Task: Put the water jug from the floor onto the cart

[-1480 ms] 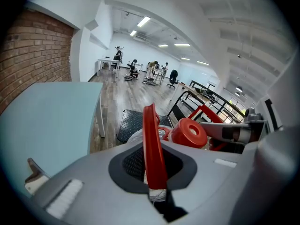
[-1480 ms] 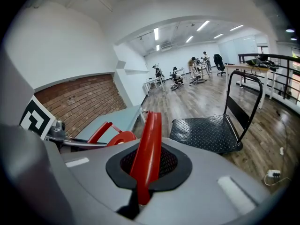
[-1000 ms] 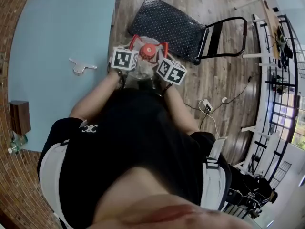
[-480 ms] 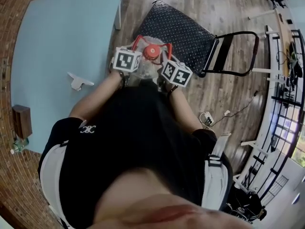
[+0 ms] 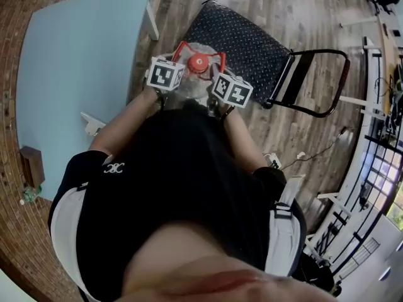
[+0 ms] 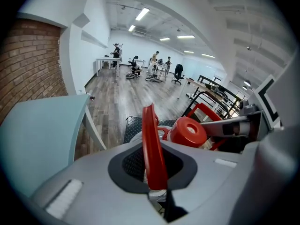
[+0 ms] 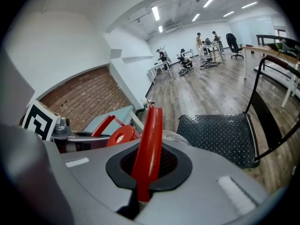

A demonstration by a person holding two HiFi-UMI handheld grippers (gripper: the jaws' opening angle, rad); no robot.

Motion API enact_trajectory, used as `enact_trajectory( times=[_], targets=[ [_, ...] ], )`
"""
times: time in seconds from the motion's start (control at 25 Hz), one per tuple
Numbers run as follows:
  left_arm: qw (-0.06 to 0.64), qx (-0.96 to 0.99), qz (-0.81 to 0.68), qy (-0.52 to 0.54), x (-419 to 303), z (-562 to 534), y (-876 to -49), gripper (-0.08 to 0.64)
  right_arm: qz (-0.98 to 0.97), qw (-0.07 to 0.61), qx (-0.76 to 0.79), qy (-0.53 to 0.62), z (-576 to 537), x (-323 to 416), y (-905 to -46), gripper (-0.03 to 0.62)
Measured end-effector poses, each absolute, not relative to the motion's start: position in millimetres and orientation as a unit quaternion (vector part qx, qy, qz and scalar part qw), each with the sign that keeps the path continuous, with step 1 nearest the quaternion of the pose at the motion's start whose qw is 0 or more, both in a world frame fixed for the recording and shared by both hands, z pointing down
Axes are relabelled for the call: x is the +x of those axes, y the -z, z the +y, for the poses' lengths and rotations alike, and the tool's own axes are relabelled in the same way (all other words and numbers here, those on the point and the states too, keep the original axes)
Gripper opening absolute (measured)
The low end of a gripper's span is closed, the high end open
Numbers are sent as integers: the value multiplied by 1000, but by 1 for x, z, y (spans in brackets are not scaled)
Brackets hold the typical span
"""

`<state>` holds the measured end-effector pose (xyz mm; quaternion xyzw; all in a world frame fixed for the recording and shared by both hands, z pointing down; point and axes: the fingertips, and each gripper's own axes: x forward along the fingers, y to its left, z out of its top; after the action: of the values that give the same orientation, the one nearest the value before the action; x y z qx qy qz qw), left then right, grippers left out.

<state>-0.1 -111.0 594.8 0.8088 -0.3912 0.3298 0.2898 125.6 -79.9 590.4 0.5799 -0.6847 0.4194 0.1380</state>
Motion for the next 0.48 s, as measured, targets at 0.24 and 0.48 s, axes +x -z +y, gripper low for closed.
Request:
enact_trajectory(
  times=[0.24, 0.48],
  targets=[
    [309, 787, -400, -354, 26, -166, -603, 21, -683, 154, 555, -449, -133, 154, -598, 25],
    [315, 775, -408, -365, 44, -201, -609, 21, -685, 171, 541, -457, -165, 172, -605, 35]
  ],
)
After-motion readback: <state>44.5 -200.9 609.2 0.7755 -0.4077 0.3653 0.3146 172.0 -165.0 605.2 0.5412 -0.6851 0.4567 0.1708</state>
